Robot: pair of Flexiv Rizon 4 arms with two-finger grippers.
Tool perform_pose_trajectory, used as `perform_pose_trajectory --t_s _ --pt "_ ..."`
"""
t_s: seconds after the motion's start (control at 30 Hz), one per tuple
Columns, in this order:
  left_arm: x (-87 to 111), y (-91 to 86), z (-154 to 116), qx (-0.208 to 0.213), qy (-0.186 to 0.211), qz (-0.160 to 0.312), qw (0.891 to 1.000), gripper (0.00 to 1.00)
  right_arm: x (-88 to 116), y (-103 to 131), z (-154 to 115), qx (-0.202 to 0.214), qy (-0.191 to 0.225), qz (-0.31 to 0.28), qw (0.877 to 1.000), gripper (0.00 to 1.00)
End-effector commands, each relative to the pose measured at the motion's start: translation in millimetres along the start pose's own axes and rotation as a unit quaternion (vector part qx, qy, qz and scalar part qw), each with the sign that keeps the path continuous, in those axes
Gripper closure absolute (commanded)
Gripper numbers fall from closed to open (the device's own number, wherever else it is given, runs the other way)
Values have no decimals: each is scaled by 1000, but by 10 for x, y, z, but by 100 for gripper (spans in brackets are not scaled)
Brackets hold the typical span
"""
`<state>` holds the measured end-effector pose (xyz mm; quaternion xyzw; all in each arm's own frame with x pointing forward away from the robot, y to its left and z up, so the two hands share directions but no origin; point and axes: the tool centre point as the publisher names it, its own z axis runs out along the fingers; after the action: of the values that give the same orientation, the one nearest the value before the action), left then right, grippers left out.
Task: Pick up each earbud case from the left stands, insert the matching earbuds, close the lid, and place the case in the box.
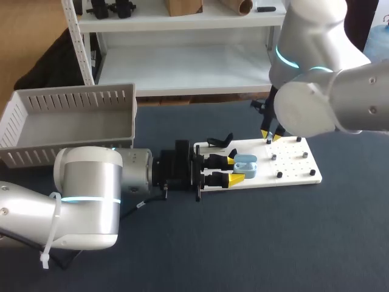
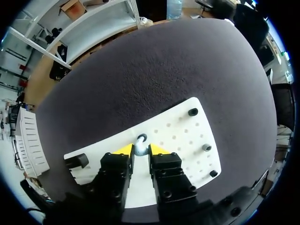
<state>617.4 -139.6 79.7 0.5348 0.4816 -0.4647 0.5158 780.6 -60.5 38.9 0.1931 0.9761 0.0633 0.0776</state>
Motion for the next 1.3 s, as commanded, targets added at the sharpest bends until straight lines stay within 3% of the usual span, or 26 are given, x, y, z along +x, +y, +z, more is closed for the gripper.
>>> perform_pose_trajectory --t_s 0.03,0.5,0.83,1.13,1.3 --pt "5 -2 11 -2 0 1 1000 100 62 -57 -109 -5 -9 0 1000 100" --pt "5 -2 11 -2 0 1 1000 100 35 -214 -635 -32 -48 2 998 100" --pt "5 -2 11 -2 0 1 1000 100 423 -170 -1142 -41 -35 -77 996 100" --pt "5 -2 11 -2 0 1 1000 100 848 -97 -1260 -17 -27 -126 991 100" --pt "5 -2 11 -2 0 1 1000 100 891 -105 -1259 -18 -23 -132 991 100"
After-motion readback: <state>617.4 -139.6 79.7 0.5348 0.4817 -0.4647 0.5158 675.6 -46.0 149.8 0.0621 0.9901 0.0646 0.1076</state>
